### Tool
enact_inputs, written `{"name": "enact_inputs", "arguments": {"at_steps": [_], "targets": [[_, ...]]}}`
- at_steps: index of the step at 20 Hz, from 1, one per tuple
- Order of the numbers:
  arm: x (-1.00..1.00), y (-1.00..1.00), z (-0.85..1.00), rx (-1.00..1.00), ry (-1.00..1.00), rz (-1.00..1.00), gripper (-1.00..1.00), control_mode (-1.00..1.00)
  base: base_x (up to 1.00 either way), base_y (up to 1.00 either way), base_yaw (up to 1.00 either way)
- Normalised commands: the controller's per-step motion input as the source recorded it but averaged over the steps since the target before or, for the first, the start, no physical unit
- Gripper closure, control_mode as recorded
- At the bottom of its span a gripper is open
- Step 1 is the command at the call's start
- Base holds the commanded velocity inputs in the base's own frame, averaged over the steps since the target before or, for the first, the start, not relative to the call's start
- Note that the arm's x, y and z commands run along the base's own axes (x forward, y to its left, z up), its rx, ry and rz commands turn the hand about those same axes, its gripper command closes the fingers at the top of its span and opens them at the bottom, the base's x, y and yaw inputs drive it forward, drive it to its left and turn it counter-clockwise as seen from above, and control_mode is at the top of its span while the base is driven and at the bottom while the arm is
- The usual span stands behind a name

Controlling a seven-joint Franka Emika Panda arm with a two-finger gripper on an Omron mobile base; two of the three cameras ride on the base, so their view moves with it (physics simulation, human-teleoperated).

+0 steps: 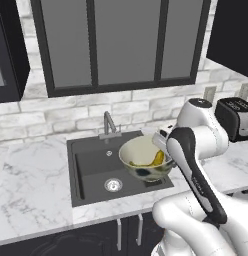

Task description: Pick the banana from the cabinet and place it in the bowl. Then pick the bowl and place it in the sink. Then turn on the sink facuet.

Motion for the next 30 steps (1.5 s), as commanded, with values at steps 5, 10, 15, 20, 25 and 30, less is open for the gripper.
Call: {"name": "enact_inputs", "arguments": {"at_steps": [5,10,15,20,25,30], "targets": [[0.89,0.00,-0.60,0.00,-0.02,0.11,1.00,-1.00,0.00,0.00,0.00],[0.77,0.03,-0.77,0.00,0.00,0.24,1.00,-1.00,0.00,0.00,0.00],[0.51,0.12,-0.52,0.00,0.00,0.24,1.00,-1.00,0.00,0.00,0.00],[0.45,0.24,-0.24,-0.01,0.00,0.10,1.00,-1.00,0.00,0.00,0.00],[0.45,0.30,-0.16,-0.04,0.00,0.02,1.00,-1.00,0.00,0.00,0.00],[0.41,0.36,-0.32,-0.06,0.00,0.00,1.00,-1.00,0.00,0.00,0.00]]}}
